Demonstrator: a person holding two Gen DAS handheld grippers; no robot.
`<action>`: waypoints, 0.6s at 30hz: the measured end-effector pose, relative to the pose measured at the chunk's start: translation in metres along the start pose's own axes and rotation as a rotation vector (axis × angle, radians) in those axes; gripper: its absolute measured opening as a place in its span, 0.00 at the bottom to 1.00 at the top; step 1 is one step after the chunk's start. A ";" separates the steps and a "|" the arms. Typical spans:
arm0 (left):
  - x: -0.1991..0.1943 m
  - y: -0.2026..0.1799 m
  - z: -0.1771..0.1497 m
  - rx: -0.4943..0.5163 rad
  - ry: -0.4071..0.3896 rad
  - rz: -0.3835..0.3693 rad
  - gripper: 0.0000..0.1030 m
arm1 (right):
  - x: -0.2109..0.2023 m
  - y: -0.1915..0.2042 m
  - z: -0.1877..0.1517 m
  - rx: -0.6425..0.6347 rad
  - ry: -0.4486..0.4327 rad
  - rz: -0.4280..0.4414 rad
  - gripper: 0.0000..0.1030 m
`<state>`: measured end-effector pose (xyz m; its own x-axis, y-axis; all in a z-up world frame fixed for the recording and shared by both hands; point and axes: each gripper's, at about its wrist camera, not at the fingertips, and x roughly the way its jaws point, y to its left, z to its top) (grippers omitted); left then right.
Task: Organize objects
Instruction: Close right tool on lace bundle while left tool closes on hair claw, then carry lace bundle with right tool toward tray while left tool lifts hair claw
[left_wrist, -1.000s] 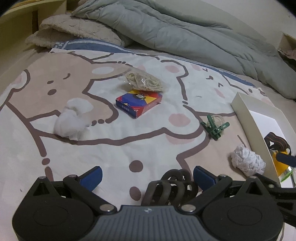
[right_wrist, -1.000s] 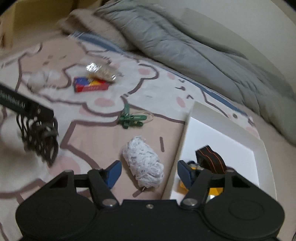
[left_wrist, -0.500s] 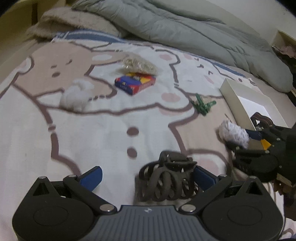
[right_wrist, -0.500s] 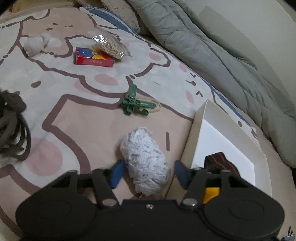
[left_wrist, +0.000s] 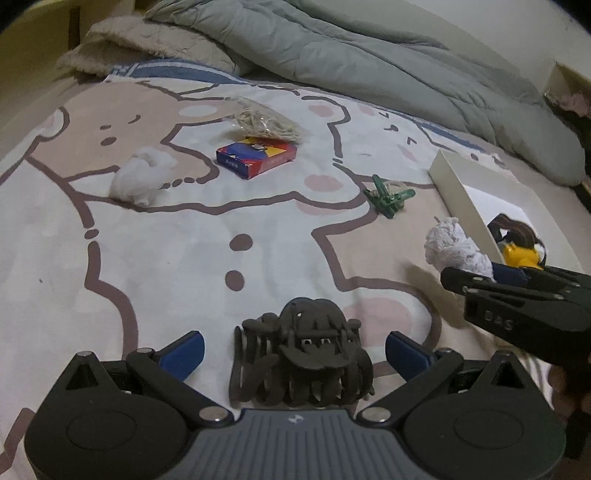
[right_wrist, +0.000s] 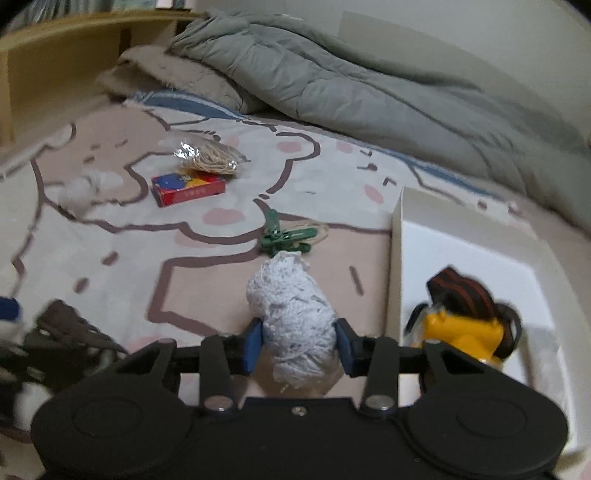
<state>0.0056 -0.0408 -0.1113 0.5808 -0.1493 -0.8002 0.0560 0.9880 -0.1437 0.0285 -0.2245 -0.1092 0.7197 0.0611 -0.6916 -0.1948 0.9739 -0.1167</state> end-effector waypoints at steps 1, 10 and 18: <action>0.001 -0.002 0.000 0.005 0.000 0.012 0.97 | -0.002 -0.001 -0.001 0.024 0.007 0.012 0.42; 0.017 -0.002 -0.002 -0.069 0.050 0.024 0.81 | -0.013 -0.013 -0.021 0.126 0.065 0.052 0.42; 0.003 -0.007 0.000 -0.042 0.009 0.018 0.70 | -0.021 -0.016 -0.028 0.137 0.061 0.069 0.42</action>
<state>0.0073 -0.0479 -0.1130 0.5745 -0.1317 -0.8079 0.0111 0.9881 -0.1531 -0.0022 -0.2477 -0.1132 0.6653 0.1193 -0.7370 -0.1463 0.9888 0.0279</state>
